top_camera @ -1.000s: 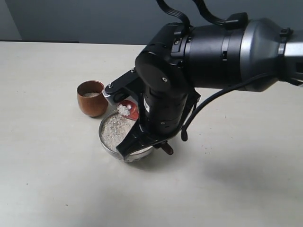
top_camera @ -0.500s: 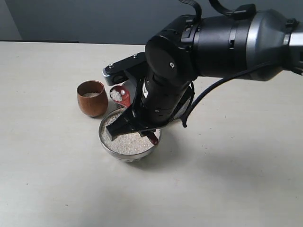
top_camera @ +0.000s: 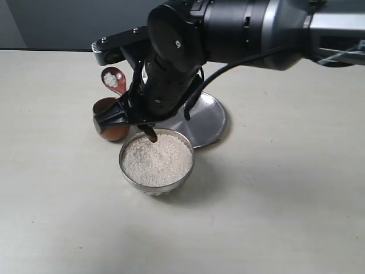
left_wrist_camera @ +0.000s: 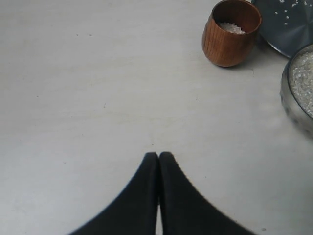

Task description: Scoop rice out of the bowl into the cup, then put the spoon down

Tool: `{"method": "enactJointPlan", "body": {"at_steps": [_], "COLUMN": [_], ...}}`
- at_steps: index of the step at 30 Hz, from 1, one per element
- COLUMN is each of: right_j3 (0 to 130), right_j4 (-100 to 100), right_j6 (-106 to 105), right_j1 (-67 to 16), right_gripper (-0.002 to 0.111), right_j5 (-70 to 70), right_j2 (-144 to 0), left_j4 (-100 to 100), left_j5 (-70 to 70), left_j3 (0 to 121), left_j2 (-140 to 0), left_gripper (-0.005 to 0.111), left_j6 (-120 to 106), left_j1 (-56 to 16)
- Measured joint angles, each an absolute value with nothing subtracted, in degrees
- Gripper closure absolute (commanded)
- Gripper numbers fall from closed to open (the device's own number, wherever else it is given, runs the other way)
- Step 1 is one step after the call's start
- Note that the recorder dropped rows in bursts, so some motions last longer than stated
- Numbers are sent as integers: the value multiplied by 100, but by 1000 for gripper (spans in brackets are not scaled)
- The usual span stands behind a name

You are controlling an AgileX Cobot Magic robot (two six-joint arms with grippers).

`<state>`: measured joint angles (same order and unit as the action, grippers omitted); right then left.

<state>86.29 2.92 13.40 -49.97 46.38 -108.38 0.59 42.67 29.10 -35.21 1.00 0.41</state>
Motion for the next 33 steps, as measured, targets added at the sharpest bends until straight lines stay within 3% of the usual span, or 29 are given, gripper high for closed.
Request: {"method": "enactJointPlan", "body": {"at_steps": [14, 33], "right_j3": [9839, 9924], "right_j4": [1284, 2297], "right_j6": [1086, 511], "right_j1": [-4997, -5223], "right_gripper": [109, 109], "right_j5": [5359, 5545], "right_j2": [-11754, -12069], "left_j4": [59, 46], "left_j5": [4267, 4267], "left_j3": [2910, 2910], "left_j2": [-3521, -3521], "left_gripper": [106, 106], "left_j6": [100, 100], "left_j1": [41, 41]}}
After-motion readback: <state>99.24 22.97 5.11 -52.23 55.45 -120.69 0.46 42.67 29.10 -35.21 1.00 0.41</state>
